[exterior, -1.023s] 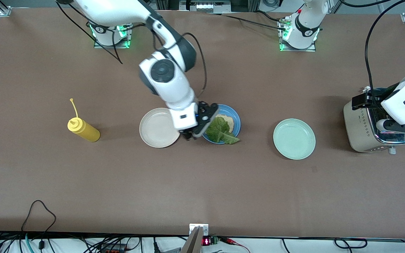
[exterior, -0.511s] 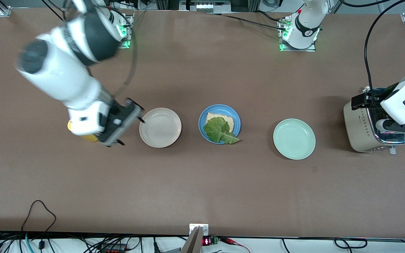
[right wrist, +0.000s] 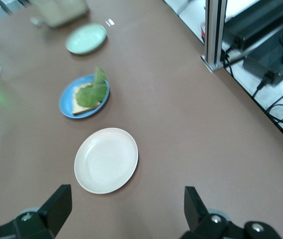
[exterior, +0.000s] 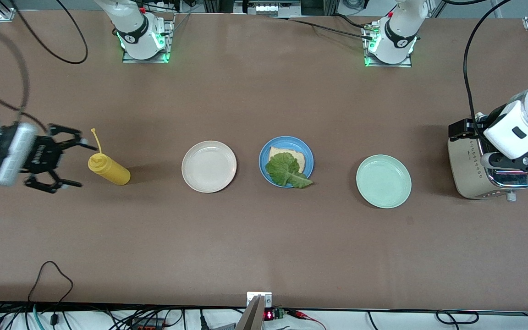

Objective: Make sandwich in blue plate with both arms
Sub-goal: 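Move the right gripper back toward the yellow mustard bottle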

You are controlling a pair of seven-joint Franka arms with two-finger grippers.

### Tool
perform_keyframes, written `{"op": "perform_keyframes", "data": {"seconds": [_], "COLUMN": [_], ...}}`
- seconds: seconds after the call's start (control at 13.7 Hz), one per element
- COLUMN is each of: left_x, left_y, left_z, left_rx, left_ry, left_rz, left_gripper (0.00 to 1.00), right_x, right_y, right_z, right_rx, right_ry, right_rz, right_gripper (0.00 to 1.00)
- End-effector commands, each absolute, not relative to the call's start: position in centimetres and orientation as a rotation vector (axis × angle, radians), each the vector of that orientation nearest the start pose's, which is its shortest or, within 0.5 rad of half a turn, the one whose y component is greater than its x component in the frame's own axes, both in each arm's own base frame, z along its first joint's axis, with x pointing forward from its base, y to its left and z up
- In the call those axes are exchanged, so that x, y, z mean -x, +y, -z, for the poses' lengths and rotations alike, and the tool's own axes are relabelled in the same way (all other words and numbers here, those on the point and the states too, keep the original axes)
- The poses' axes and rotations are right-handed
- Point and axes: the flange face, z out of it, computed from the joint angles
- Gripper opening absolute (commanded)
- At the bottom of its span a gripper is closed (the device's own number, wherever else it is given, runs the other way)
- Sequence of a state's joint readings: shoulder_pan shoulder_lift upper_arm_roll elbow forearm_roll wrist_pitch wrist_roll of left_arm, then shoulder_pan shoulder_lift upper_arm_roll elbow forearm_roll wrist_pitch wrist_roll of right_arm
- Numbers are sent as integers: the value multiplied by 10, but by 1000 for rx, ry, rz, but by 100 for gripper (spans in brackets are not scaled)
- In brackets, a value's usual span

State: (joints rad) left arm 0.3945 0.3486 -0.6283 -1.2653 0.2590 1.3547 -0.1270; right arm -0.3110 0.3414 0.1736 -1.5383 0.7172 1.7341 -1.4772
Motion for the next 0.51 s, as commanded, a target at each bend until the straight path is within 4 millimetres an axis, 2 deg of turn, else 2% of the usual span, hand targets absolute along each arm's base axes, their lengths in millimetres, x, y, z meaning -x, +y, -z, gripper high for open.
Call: {"op": "perform_keyframes", "data": {"seconds": [0.0, 0.15, 0.22, 0.44], "left_x": [-608, -608, -610, -610], "left_y": [-50, -48, -42, -42], "left_z": [-576, -574, -574, -573], "left_rx": [3009, 3013, 3019, 3020], "left_ry": [59, 44, 33, 34], "left_rz": [-296, -291, -288, -286], "left_gripper": [100, 100, 100, 100], "right_x": [-650, -639, -634, -616], "right_y": [-119, -172, -190, -226], "right_z": [-414, -357, -333, -261], "right_rx": [1855, 1746, 1682, 1541], "right_ry": [-1304, -1242, -1227, -1234], "right_rz": [728, 815, 858, 965], "right_gripper": [100, 100, 100, 100]}}
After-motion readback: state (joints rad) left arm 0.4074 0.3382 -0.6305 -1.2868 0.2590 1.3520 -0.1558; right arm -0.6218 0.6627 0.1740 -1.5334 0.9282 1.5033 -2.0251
